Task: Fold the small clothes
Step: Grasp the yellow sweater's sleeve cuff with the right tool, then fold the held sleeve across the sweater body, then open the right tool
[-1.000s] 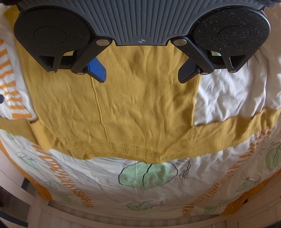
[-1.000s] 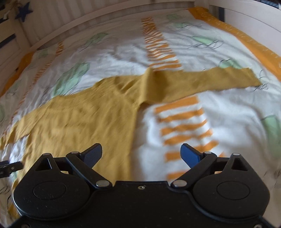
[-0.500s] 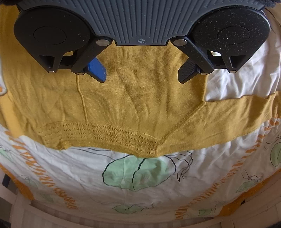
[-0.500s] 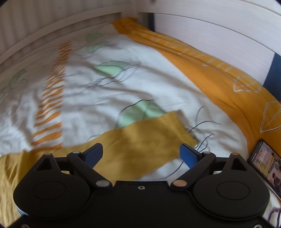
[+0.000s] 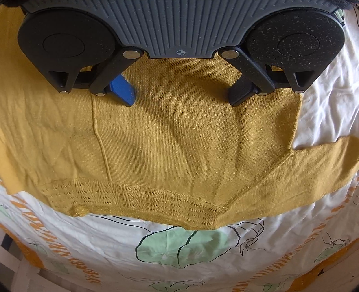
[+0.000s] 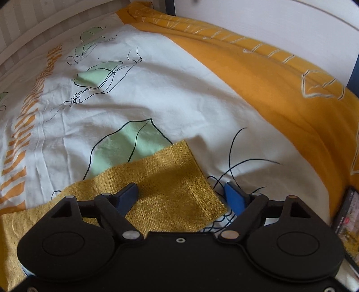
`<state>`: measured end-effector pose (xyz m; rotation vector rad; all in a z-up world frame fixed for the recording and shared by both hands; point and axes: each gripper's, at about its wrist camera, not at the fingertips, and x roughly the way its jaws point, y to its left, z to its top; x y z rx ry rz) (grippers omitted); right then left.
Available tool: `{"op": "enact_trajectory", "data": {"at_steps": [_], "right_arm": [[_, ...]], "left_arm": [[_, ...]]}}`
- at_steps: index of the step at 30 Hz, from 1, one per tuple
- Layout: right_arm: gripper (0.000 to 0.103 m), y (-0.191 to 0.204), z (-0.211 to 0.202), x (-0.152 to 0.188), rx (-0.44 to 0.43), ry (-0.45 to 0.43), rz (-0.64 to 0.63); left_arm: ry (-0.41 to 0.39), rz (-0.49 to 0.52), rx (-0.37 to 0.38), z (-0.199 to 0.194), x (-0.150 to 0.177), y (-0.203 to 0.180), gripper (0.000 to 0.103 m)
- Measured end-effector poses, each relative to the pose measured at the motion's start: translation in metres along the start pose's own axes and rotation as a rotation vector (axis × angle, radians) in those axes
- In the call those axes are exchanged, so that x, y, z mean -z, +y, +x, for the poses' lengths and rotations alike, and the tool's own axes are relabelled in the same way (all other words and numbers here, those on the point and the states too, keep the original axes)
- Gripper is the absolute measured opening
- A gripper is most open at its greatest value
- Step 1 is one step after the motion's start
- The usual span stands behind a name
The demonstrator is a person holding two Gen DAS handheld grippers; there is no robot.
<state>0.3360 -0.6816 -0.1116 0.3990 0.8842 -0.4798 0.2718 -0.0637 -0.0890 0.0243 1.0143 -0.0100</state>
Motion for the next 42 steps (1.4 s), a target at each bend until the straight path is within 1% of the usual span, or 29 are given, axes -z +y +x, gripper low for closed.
{"op": "enact_trajectory", "data": {"at_steps": [1,3,4,5,6,7,8,11,14,15,17,20,23,26,29,32,35,39,42], "right_arm": [[0.085,-0.001,0.0,0.002,-0.011,-0.007,0.007],[0.073,-0.002,-0.002,0.003,-0.032,-0.011,0.017],[0.058,-0.002,-0.003,0.003,-0.038,-0.005,0.02],[0.036,-0.003,-0.005,0.003,-0.056,0.001,0.026],[0.022,-0.004,-0.008,0.002,-0.08,0.008,0.039],[0.017,-0.003,-0.011,0.001,-0.083,0.009,0.047],[0.015,-0.001,-0.015,0.0,-0.076,0.005,0.041],[0.014,0.004,-0.037,-0.005,-0.055,-0.033,0.02],[0.014,0.006,-0.062,-0.014,0.004,-0.064,-0.013],[0.014,0.008,-0.07,-0.017,0.009,-0.07,-0.018],[0.014,0.017,-0.089,-0.022,0.007,-0.098,-0.033],[0.014,0.043,-0.121,-0.029,-0.032,-0.152,-0.071],[0.014,0.079,-0.156,-0.034,-0.129,-0.21,-0.105],[0.014,0.122,-0.191,-0.035,-0.271,-0.25,-0.134],[0.014,0.171,-0.217,-0.027,-0.419,-0.253,-0.179],[0.014,0.222,-0.228,-0.012,-0.558,-0.221,-0.215],[0.015,0.272,-0.227,0.011,-0.666,-0.174,-0.249],[0.015,0.337,-0.208,0.048,-0.755,-0.101,-0.304],[0.015,0.378,-0.19,0.085,-0.81,-0.023,-0.329]], "left_arm": [[-0.007,-0.001,0.007,0.001,0.001,0.001,0.096],[-0.018,0.002,0.014,0.002,0.003,0.001,0.097],[-0.02,0.006,0.013,0.002,0.003,0.0,0.097],[-0.02,0.008,0.013,0.002,0.003,-0.001,0.097],[-0.018,0.006,0.014,0.002,0.003,-0.001,0.097],[-0.016,0.003,0.016,0.002,0.002,-0.001,0.097],[-0.013,0.002,0.019,0.002,0.002,0.0,0.097],[0.001,0.003,0.04,0.001,-0.001,0.002,0.096],[0.017,-0.007,0.072,-0.003,-0.004,0.007,0.094],[0.018,-0.016,0.082,-0.005,-0.004,0.009,0.094],[0.019,-0.028,0.106,-0.01,-0.005,0.013,0.087],[-0.002,-0.032,0.129,-0.023,-0.005,0.02,0.087],[-0.045,-0.032,0.13,-0.039,-0.006,0.03,0.087],[-0.077,-0.047,0.133,-0.05,-0.008,0.044,0.087],[-0.1,-0.068,0.14,-0.059,-0.009,0.06,0.087],[-0.114,-0.084,0.133,-0.066,-0.007,0.076,0.087],[-0.122,-0.109,0.12,-0.072,-0.002,0.097,0.087],[-0.119,-0.135,0.094,-0.075,0.007,0.124,0.087],[-0.115,-0.154,0.069,-0.077,0.014,0.143,0.087]]}}
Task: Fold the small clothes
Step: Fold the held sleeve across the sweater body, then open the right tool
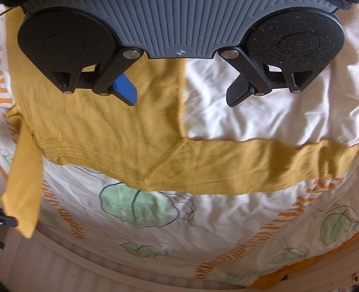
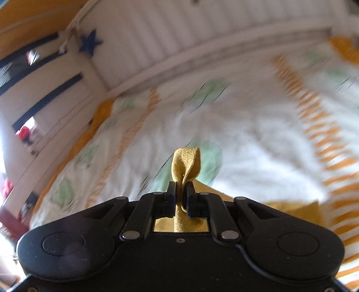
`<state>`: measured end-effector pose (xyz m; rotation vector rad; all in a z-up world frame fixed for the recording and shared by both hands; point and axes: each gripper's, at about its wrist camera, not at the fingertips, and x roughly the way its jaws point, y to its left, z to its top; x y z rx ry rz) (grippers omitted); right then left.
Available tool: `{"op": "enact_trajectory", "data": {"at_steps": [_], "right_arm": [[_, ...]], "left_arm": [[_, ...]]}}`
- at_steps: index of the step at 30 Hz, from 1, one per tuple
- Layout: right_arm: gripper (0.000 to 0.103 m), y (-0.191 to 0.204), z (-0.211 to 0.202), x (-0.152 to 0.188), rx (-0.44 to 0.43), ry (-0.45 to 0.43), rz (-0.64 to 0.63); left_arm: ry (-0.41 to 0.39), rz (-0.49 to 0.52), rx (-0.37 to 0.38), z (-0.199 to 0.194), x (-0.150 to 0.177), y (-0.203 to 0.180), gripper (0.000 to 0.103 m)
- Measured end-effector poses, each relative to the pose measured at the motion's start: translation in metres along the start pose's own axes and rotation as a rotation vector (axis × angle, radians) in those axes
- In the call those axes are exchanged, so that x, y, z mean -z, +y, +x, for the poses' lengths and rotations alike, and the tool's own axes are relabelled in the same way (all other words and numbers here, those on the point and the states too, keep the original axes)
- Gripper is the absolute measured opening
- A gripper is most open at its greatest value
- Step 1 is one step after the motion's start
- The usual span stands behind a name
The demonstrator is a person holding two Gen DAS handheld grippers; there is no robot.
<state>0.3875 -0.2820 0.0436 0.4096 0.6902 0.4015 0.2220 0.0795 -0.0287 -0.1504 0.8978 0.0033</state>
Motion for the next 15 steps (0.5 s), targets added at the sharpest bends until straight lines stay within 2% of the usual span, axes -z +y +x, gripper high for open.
{"op": "enact_trajectory", "data": {"at_steps": [5,10,11,13,15], "right_arm": [[0.015,0.038,0.074,0.045,-0.036,0.107,-0.041],[0.017,0.06,0.113,0.09,-0.061,0.16,-0.044],[0.024,0.061,0.114,0.097,-0.071,0.16,-0.043],[0.027,0.064,0.121,0.107,-0.086,0.169,-0.048],[0.04,0.061,0.121,0.111,-0.111,0.171,-0.058]], "left_arm": [[0.009,-0.042,-0.03,-0.002,0.005,0.028,0.087],[0.018,-0.06,-0.035,0.001,0.008,0.039,0.087],[0.019,-0.06,-0.033,0.001,0.008,0.039,0.087],[0.022,-0.058,-0.026,0.003,0.008,0.038,0.087],[0.027,-0.055,-0.016,0.005,0.007,0.036,0.087]]}}
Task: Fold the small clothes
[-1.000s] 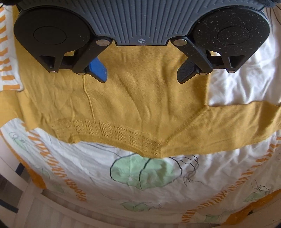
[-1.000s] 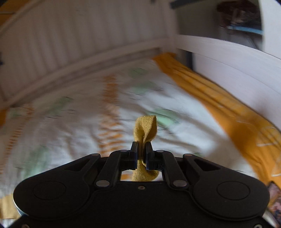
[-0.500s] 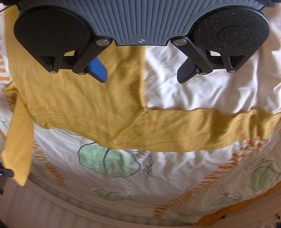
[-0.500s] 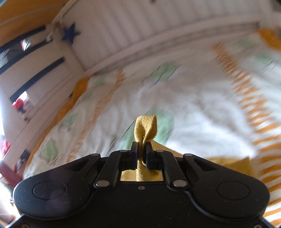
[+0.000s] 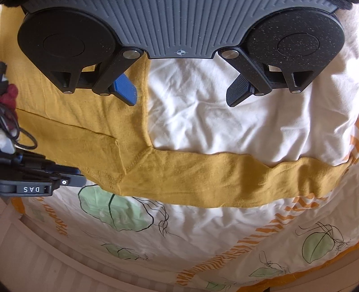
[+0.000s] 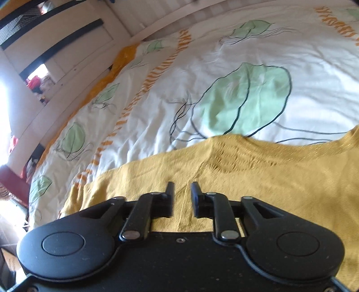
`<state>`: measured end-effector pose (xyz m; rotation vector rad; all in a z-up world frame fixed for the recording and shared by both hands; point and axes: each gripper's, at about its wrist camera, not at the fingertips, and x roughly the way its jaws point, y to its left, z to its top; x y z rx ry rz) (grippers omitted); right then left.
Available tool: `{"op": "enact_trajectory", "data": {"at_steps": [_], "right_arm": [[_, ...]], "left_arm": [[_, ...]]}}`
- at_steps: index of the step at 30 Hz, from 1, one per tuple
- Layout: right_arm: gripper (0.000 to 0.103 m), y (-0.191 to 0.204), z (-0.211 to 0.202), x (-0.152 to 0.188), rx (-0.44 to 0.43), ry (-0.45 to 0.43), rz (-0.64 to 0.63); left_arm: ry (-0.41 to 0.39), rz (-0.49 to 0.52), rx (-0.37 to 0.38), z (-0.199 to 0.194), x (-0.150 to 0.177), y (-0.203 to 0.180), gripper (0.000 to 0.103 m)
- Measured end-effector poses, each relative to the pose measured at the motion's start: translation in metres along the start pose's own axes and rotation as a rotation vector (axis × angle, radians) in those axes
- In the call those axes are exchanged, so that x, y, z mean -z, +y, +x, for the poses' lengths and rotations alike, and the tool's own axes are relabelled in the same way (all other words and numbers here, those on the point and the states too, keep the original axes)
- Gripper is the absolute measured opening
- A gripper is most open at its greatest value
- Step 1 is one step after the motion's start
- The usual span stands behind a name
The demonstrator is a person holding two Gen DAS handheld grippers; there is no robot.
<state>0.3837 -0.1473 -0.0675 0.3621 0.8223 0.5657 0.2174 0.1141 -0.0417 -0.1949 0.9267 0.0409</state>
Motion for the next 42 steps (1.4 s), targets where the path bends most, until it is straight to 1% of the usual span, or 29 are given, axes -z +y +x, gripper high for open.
{"op": "enact_trajectory", "data": {"at_steps": [1,2,3,7,9,11,12,16,18,19,22,24,26,29,33,35,36,37,38,39,40,41,42], "right_arm": [[0.053,-0.002,-0.002,0.002,-0.005,-0.007,-0.006],[0.059,-0.004,-0.005,0.004,-0.005,-0.02,-0.011],[0.059,-0.005,-0.005,0.007,-0.002,-0.035,-0.016],[0.059,-0.027,-0.034,0.011,0.04,-0.083,-0.028],[0.059,-0.042,-0.051,0.014,0.087,-0.107,-0.036],[0.059,-0.057,-0.069,0.02,0.142,-0.129,-0.049],[0.059,-0.064,-0.078,0.022,0.171,-0.141,-0.057],[0.062,-0.094,-0.113,0.035,0.265,-0.196,-0.058],[0.062,-0.109,-0.128,0.039,0.305,-0.221,-0.047],[0.063,-0.116,-0.134,0.04,0.326,-0.228,-0.043],[0.066,-0.137,-0.149,0.041,0.379,-0.25,-0.033],[0.066,-0.151,-0.156,0.043,0.407,-0.267,-0.026],[0.066,-0.162,-0.162,0.046,0.428,-0.287,-0.015],[0.066,-0.178,-0.169,0.049,0.434,-0.31,0.019],[0.066,-0.196,-0.174,0.044,0.443,-0.31,0.093],[0.067,-0.201,-0.176,0.042,0.459,-0.316,0.108],[0.07,-0.204,-0.177,0.041,0.468,-0.318,0.114],[0.072,-0.206,-0.178,0.04,0.478,-0.318,0.121],[0.073,-0.208,-0.179,0.041,0.489,-0.315,0.126],[0.073,-0.21,-0.18,0.041,0.499,-0.31,0.129],[0.073,-0.211,-0.18,0.041,0.512,-0.304,0.13],[0.073,-0.212,-0.18,0.042,0.526,-0.299,0.13],[0.073,-0.212,-0.179,0.042,0.537,-0.29,0.125]], "left_arm": [[0.002,0.002,0.005,0.001,-0.001,-0.001,0.087],[0.002,0.005,0.009,0.003,-0.002,-0.003,0.086],[0.001,0.009,0.013,0.004,-0.004,-0.006,0.087],[-0.013,0.043,0.033,0.01,-0.013,-0.021,0.086],[-0.022,0.068,0.045,0.013,-0.018,-0.032,0.086],[-0.019,0.094,0.06,0.018,-0.023,-0.043,0.081],[-0.017,0.109,0.073,0.02,-0.026,-0.05,0.081],[-0.025,0.164,0.102,0.029,-0.035,-0.075,0.08],[-0.031,0.191,0.12,0.036,-0.039,-0.086,0.076],[-0.026,0.197,0.127,0.042,-0.042,-0.09,0.071],[0.017,0.171,0.143,0.062,-0.048,-0.096,0.066],[0.047,0.145,0.155,0.076,-0.05,-0.096,0.064],[0.068,0.121,0.142,0.087,-0.052,-0.096,0.063],[0.076,0.091,0.135,0.098,-0.054,-0.093,0.063],[0.065,0.076,0.148,0.104,-0.056,-0.094,0.062],[0.059,0.083,0.147,0.106,-0.058,-0.098,0.053],[0.057,0.09,0.143,0.107,-0.059,-0.101,0.05],[0.053,0.099,0.135,0.108,-0.061,-0.104,0.041],[0.048,0.107,0.128,0.108,-0.061,-0.106,0.024],[0.04,0.112,0.132,0.109,-0.062,-0.107,0.016],[0.036,0.105,0.147,0.109,-0.064,-0.106,0.01],[0.025,0.09,0.157,0.107,-0.065,-0.105,0.007],[0.011,0.082,0.154,0.104,-0.067,-0.104,0.007]]}}
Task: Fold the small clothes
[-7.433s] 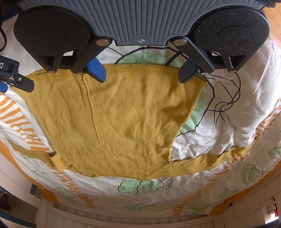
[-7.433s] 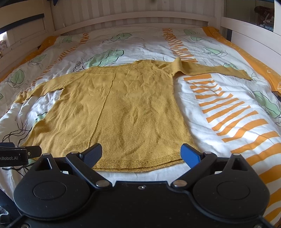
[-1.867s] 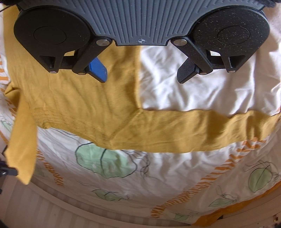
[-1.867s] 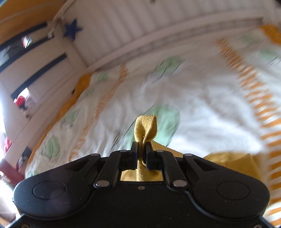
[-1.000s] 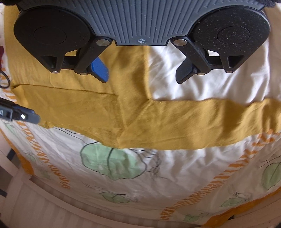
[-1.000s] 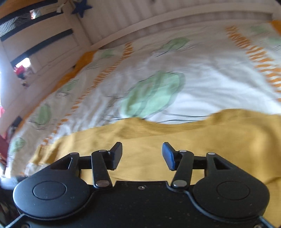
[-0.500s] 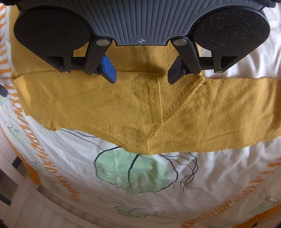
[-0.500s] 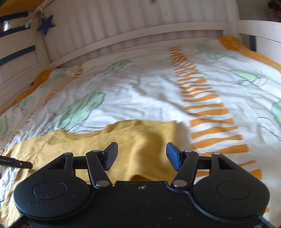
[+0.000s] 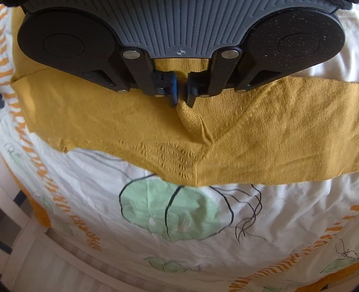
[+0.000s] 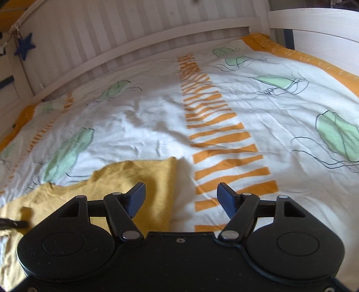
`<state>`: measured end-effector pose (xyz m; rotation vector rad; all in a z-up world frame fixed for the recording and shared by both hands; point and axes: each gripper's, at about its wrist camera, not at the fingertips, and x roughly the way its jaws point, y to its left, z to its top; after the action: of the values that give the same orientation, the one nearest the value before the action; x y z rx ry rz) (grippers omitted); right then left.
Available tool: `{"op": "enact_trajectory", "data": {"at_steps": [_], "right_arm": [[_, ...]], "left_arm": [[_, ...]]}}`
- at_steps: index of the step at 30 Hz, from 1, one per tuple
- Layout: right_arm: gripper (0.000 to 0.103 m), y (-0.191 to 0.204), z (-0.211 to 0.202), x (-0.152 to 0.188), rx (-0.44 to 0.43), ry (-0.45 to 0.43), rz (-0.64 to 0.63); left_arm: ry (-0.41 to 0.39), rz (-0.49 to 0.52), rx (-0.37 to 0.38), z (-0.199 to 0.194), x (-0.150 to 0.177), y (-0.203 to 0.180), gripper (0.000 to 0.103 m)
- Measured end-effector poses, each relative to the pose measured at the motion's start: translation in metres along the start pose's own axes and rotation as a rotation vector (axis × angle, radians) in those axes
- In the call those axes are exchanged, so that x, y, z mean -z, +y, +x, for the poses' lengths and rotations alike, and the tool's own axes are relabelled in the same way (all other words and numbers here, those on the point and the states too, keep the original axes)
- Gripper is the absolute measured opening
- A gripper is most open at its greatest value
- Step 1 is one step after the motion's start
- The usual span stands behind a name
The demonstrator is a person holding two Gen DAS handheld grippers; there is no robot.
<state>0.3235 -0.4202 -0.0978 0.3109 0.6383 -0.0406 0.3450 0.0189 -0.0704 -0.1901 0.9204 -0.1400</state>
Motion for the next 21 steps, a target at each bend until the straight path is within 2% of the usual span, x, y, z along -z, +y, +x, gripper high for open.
{"op": "enact_trajectory", "data": {"at_steps": [3,6,10,12,13,14,17,21], "right_arm": [[0.073,-0.001,0.003,0.002,0.02,0.018,-0.016],[0.073,0.002,0.008,0.005,0.024,0.04,-0.032],[0.074,0.012,0.013,0.01,0.017,0.072,-0.086],[0.08,0.019,0.021,0.014,0.031,0.127,-0.139],[0.084,0.022,0.027,0.017,0.052,0.168,-0.175],[0.086,0.025,0.032,0.022,0.071,0.195,-0.216],[0.092,0.032,0.034,0.029,0.104,0.182,-0.288],[0.092,0.029,0.03,0.025,0.102,0.183,-0.25]], "left_arm": [[-0.061,0.023,-0.031,-0.012,-0.01,-0.001,0.007],[-0.076,0.041,-0.049,-0.016,-0.018,0.001,0.007],[-0.018,0.046,-0.039,-0.005,-0.018,0.003,0.009],[0.007,0.049,-0.056,0.003,-0.013,0.005,0.01],[0.02,0.055,-0.062,0.007,-0.01,0.006,0.017],[0.033,0.061,-0.07,0.011,-0.008,0.007,0.029],[0.013,0.067,-0.056,0.014,-0.001,0.013,0.036],[0.006,0.074,-0.013,0.012,0.002,0.017,0.05]]}}
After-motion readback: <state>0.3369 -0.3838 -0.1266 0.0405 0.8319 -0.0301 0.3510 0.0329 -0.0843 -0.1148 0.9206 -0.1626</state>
